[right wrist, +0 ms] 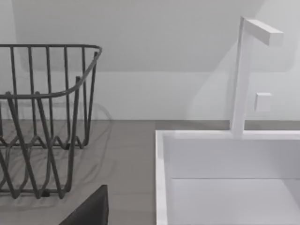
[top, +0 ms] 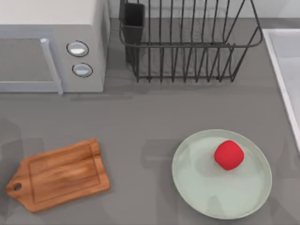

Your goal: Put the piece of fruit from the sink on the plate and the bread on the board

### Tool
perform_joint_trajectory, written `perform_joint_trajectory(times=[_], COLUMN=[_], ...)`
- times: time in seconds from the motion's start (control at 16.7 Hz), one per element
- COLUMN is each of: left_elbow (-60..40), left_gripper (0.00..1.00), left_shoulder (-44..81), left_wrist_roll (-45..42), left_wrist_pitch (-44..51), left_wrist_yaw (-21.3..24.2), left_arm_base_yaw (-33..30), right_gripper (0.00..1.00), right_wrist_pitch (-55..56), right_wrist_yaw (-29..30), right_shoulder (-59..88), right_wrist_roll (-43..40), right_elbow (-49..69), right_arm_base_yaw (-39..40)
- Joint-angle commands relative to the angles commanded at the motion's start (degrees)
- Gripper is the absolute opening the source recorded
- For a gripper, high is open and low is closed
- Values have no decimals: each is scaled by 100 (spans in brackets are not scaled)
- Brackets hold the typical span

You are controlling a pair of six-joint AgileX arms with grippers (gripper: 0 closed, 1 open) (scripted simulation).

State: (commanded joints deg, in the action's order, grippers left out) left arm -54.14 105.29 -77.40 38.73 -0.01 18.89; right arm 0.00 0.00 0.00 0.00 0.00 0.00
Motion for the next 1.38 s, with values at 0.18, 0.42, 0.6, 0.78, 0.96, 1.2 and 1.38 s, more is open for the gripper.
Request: perform_joint_trajectory(times=[0.18, 0.42, 0.6, 0.78, 0.96, 1.2, 1.38], left_elbow=[0, 0, 0, 0, 0, 0, 0], left_gripper=[92, 62, 40, 17, 0, 0, 0], left_shoulder=[0, 0, 0, 0, 0, 0, 0], left_wrist_roll=[0, 0, 0, 0, 0, 0, 0], left_wrist_pitch=[0, 0, 0, 0, 0, 0, 0], left_wrist_yaw=[0, 0, 0, 0, 0, 0, 0], left_arm_base_yaw=[0, 0, 0, 0, 0, 0, 0], right_gripper=[100, 100, 100, 100, 100, 100, 100], right_wrist_pitch=[0, 0, 0, 0, 0, 0, 0], right_wrist_yaw=[0, 0, 0, 0, 0, 0, 0], right_shoulder=[0, 0, 0, 0, 0, 0, 0], right_wrist_roll=[0, 0, 0, 0, 0, 0, 0], right_elbow=[0, 0, 0, 0, 0, 0, 0], right_arm_base_yaw=[0, 0, 0, 0, 0, 0, 0])
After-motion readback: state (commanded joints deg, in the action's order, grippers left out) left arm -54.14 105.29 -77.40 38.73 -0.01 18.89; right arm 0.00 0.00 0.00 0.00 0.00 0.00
